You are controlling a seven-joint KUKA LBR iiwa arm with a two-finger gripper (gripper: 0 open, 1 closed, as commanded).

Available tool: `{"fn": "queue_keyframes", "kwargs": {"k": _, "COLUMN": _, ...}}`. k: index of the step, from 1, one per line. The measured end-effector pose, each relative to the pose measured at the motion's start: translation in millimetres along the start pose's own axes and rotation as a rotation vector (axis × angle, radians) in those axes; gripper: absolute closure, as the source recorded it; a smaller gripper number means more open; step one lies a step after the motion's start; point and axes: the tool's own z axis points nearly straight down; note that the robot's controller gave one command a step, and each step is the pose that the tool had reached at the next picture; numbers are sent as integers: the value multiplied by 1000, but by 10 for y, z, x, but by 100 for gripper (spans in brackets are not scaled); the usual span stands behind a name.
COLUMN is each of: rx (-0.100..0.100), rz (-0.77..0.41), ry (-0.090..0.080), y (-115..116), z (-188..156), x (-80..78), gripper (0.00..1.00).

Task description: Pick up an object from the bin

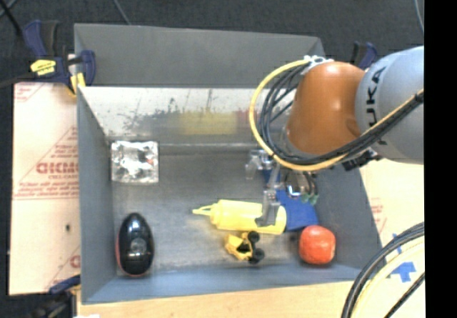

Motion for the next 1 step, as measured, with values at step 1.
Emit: {"fn": "queue_keyframes", "kwargs": {"k": 1, "rx": -4, "rz": -28, "ry": 8, "y": 366, "z": 68, "x": -30, "gripper": 0}}
